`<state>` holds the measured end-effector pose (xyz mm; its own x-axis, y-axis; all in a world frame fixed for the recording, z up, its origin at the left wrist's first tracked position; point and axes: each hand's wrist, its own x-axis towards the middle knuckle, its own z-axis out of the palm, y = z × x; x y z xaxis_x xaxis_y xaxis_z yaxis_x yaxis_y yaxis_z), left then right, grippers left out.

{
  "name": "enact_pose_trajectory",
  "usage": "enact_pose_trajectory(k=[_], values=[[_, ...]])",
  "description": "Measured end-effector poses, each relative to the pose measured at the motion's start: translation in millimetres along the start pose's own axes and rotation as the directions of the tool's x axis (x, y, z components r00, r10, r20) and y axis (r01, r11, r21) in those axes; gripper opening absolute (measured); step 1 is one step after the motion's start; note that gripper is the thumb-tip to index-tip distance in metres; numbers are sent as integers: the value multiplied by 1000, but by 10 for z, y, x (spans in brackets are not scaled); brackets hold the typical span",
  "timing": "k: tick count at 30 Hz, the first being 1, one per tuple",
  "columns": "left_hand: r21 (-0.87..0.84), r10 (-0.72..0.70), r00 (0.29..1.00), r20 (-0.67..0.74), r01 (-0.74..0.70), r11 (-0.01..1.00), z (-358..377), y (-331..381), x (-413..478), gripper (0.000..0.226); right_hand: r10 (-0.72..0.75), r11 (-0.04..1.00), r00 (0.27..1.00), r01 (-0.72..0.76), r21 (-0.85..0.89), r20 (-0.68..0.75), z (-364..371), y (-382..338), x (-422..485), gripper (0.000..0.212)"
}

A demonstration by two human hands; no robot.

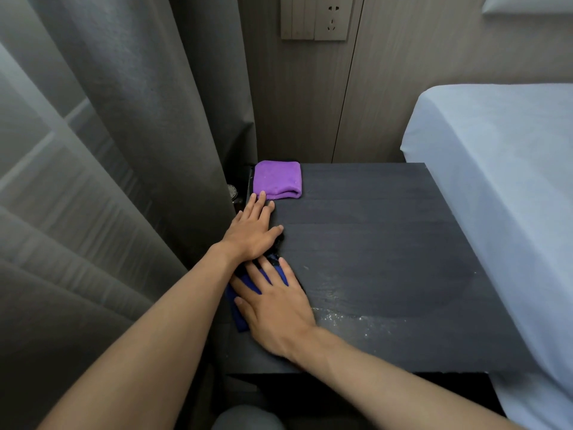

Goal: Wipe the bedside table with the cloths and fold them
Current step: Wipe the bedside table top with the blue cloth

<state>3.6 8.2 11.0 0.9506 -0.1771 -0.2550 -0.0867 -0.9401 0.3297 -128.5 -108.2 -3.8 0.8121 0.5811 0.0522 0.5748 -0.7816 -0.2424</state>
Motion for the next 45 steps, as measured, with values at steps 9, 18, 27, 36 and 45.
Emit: enact_pose_trajectory(k=[9,18,27,36,45], values=[[114,-2,994,-105,14,993,133,-21,3,74,-354,926,917,371,-65,184,-185,441,-168,53],[137,-8,986,-168,32,990,197,-29,6,72,-489,847,809,529,-44,326,-411,832,-353,51],[135,7,972,-237,26,990,242,-28,-20,71,-503,826,784,560,-66,363,-545,1197,-593,50],[139,8,971,-241,26,990,244,-21,-17,71,-503,805,771,582,-114,391,-703,1574,-855,50],[121,23,965,-261,9,993,254,-46,-14,69,-410,854,820,499,-148,399,-827,1984,-1199,50]])
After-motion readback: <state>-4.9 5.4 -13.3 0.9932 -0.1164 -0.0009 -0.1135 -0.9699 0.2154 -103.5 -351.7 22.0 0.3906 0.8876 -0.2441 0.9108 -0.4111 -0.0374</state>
